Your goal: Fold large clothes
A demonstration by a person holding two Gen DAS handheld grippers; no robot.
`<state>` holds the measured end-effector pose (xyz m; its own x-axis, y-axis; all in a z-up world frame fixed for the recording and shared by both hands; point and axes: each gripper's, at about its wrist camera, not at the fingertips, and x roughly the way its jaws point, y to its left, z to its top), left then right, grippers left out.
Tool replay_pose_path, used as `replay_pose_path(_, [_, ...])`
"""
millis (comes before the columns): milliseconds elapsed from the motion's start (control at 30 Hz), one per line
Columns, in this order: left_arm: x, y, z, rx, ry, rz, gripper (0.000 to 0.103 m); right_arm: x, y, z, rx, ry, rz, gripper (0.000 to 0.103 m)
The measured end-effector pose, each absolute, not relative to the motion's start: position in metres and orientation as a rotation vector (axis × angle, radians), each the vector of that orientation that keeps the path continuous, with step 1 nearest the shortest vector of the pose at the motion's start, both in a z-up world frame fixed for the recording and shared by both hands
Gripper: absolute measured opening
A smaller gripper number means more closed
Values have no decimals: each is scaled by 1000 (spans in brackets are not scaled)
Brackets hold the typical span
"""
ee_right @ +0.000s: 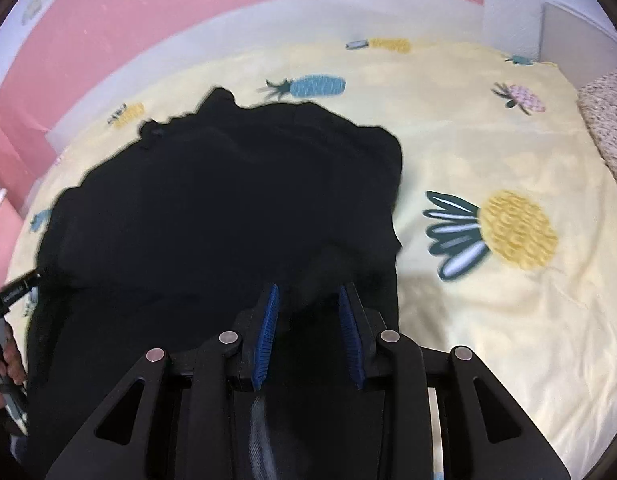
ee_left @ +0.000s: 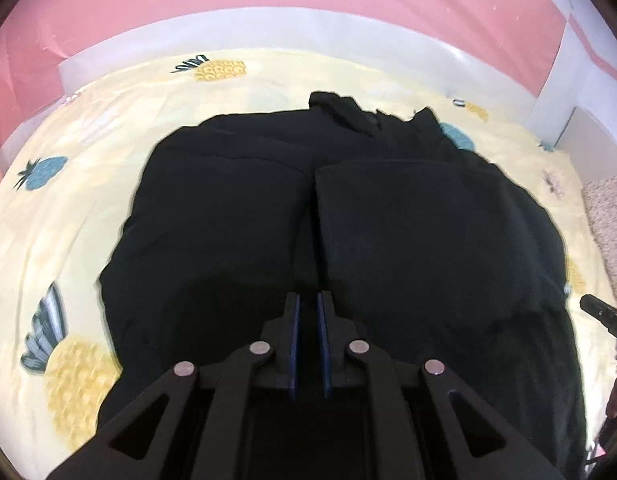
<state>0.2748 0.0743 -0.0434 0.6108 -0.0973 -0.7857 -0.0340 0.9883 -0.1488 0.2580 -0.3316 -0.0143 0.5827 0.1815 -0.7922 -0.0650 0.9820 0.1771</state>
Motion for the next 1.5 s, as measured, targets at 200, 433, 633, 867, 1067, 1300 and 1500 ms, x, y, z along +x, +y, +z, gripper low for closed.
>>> replay_pose_path(200, [199, 73, -10, -174, 887, -50, 12, 179, -323, 22, 150, 870, 171, 33])
replay_pose_path(433, [122, 67, 19, -166, 862, -61, 19, 104, -307, 51, 139, 805, 212, 39])
replay_pose_path(633, [69, 61, 33, -143, 840, -81, 22, 51, -292, 59, 113, 789, 245, 40])
replay_pose_path(867, [29, 50, 38, -112, 837, -108, 24, 8, -283, 59, 112, 805, 260, 40])
replay_pose_path(1067, [8, 46, 43, -94, 837, -120, 24, -10, -286, 54, 120, 810, 254, 40])
replay_pose_path(1300, [-8, 50, 43, -65, 844, -88, 28, -23, -296, 49, 156, 815, 245, 52])
replay_pose_path(1500, [-14, 56, 42, -68, 844, -65, 35, -25, -305, 44, 180, 826, 238, 52])
